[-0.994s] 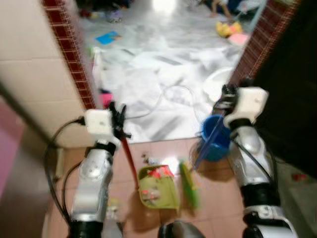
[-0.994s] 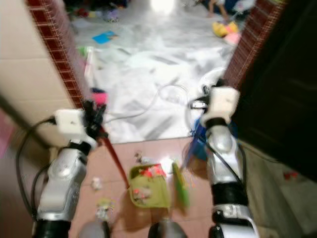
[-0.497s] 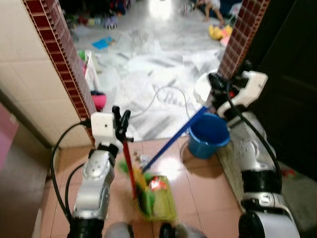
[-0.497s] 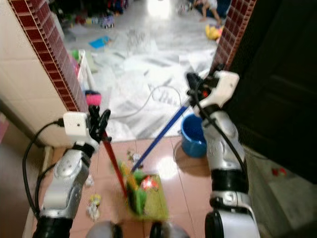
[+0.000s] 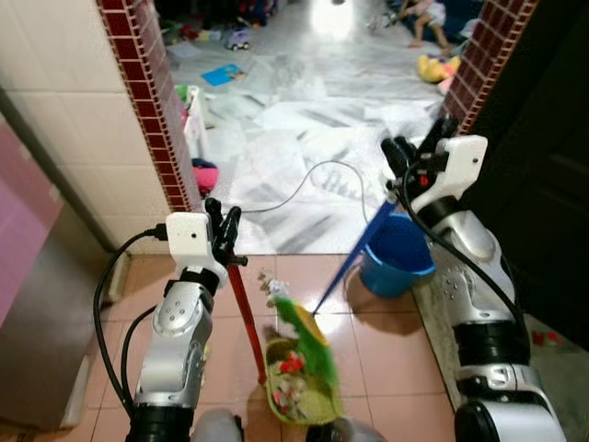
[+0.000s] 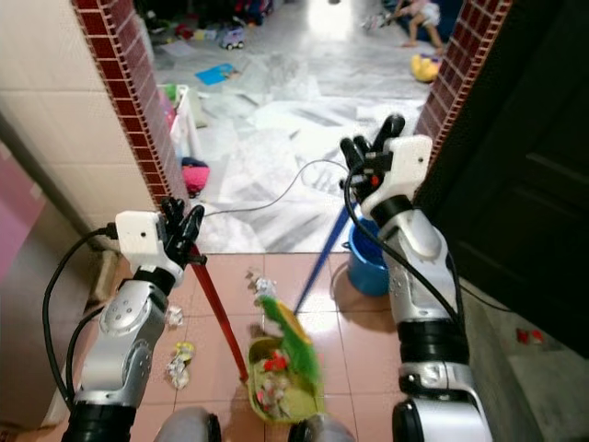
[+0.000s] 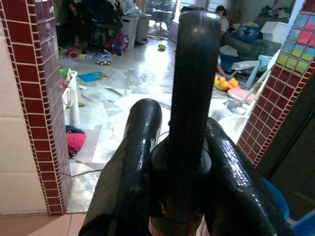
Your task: Sweep floor
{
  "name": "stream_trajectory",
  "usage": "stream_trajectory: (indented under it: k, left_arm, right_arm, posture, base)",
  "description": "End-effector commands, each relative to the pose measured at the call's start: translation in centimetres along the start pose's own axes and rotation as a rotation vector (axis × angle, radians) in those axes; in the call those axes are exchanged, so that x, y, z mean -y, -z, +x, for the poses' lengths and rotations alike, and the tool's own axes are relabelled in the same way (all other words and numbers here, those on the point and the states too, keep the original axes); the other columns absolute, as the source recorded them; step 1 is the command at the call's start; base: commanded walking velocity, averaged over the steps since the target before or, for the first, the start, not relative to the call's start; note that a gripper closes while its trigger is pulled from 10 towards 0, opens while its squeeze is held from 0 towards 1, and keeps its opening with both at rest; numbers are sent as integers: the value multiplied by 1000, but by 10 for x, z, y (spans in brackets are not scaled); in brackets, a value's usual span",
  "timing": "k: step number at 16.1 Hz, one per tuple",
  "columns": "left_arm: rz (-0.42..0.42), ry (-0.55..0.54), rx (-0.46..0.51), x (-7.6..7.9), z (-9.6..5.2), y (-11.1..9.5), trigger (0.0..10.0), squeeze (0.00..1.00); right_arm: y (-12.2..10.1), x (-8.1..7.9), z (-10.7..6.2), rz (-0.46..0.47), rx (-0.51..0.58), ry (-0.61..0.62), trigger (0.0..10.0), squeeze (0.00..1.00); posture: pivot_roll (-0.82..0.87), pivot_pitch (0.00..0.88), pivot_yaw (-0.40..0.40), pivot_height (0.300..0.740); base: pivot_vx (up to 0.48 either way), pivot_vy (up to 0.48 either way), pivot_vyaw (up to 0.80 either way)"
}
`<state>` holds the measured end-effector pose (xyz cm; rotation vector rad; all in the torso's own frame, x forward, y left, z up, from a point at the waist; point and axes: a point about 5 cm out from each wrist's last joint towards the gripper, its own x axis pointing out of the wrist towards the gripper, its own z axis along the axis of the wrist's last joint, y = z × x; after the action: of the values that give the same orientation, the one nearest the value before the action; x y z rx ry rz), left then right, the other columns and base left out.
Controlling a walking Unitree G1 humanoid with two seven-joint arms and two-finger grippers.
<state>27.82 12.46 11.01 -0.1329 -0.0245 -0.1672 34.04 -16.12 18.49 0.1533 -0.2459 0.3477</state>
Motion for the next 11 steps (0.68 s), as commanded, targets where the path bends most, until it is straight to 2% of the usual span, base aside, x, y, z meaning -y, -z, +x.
stream_trajectory:
  k: [1,3,5,7,9,11]
  left_arm:
    - [-2,16,63,3,3,-12,10000,0]
    - [-4,13,61,3,3,-11,10000,0]
    - [-3,6,59,2,4,-8,10000,0]
    - [2,-7,52,-1,3,-5,10000,0]
    - [3,-10,47,-1,3,-3,10000,0]
    - [-6,11,44,0,3,-1,10000,0]
  right_arm:
    - [-30,-3,12,11,125,-2,10000,0]
    - [-32,0,16,84,130,29,10000,0]
    - [-32,4,22,232,119,75,10000,0]
    - [-44,7,27,262,160,89,10000,0]
    - [-57,10,31,248,198,89,10000,0]
    - [-74,15,31,53,247,96,10000,0]
  posture:
    - [17,0,-27,740]
    - [18,0,-31,740]
    - [17,0,-35,740]
    - [14,0,-38,740]
    - [9,0,-38,740]
    - [7,0,-44,740]
  base:
    - [0,0,0]
    - [0,0,0]
    - [0,0,0]
    - [0,0,0]
    - [0,0,0]
    - [0,0,0]
